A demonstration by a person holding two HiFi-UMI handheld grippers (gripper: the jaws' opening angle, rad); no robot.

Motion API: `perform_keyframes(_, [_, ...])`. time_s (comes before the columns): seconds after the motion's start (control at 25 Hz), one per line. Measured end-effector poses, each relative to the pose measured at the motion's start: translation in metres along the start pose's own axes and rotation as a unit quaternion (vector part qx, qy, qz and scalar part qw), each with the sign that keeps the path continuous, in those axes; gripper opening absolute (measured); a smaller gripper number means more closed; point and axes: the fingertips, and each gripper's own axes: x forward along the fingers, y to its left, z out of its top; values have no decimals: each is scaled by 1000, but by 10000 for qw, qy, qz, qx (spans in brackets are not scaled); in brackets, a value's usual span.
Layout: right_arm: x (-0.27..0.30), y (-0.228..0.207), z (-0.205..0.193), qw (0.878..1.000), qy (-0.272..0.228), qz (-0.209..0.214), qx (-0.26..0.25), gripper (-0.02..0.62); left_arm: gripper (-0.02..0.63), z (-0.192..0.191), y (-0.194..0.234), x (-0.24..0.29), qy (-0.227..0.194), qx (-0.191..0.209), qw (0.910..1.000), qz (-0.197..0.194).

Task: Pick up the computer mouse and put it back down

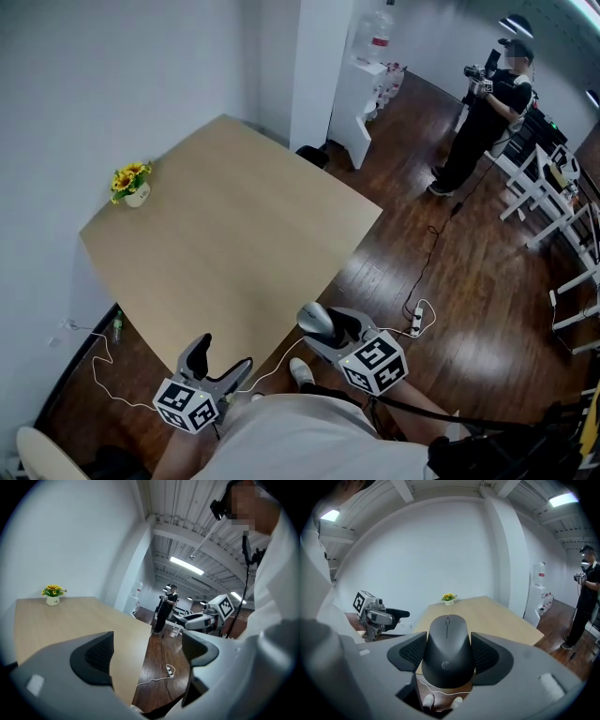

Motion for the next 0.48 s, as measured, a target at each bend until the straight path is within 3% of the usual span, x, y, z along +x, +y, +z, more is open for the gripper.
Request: perform_keyframes(0.48, [18, -15, 4, 9995, 88, 230, -191, 298, 431, -6, 0, -9, -15, -47, 9991, 413])
